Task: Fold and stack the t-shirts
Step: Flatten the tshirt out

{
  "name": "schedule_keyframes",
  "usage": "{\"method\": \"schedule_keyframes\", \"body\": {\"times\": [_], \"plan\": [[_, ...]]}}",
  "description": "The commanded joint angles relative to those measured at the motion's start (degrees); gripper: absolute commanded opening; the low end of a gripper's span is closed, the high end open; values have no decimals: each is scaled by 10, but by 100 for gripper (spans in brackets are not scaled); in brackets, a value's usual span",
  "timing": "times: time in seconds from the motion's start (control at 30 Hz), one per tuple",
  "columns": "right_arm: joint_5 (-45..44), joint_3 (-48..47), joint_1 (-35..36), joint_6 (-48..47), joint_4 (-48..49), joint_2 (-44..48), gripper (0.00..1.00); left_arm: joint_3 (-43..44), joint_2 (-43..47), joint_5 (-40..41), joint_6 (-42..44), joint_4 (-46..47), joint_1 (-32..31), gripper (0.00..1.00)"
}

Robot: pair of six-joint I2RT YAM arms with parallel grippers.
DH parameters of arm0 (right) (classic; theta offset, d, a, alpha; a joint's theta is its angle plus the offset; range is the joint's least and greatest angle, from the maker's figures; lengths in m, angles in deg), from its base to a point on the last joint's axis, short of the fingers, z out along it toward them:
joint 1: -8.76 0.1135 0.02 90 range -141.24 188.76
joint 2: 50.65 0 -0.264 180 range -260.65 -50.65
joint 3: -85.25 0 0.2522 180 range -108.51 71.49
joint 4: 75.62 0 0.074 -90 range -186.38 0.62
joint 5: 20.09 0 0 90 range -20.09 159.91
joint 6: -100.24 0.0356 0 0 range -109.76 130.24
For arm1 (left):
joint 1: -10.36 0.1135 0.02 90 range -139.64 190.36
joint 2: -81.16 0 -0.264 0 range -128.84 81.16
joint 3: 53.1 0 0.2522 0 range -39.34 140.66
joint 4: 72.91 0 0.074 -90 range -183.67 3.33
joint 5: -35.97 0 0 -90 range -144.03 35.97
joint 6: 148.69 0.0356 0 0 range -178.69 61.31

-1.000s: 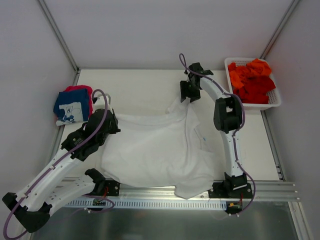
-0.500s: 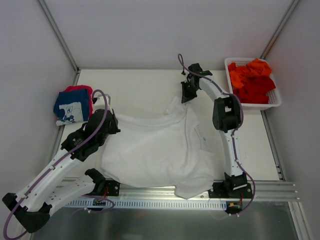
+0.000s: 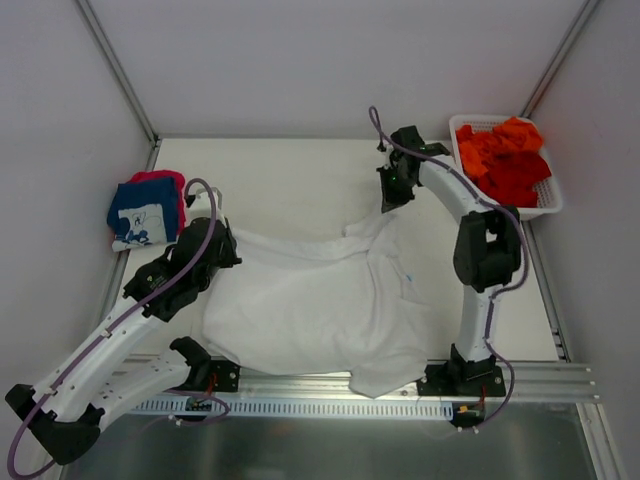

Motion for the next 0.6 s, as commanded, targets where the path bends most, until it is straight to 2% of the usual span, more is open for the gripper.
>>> {"method": "schedule_keyframes", "body": {"times": [0.0,0.03,0.13,0.33,0.57], "plan": [[-55,5,-1,-19,-23,196,0,2,-10,-7,-11,12,4,0],[-64,4,-1,-20,-29,249,0,4,-11,-9,-10,12,5,0],[-89,-8,-1,-30,-61,326,0,15,-9,-10,-5,14,4,0],[-126,17,-1,-25,-89,439,0,31,23,-12,3,14,4,0],[-102,76,-2,-4,-89,559,0,27,77,15,0,14,4,0]]}}
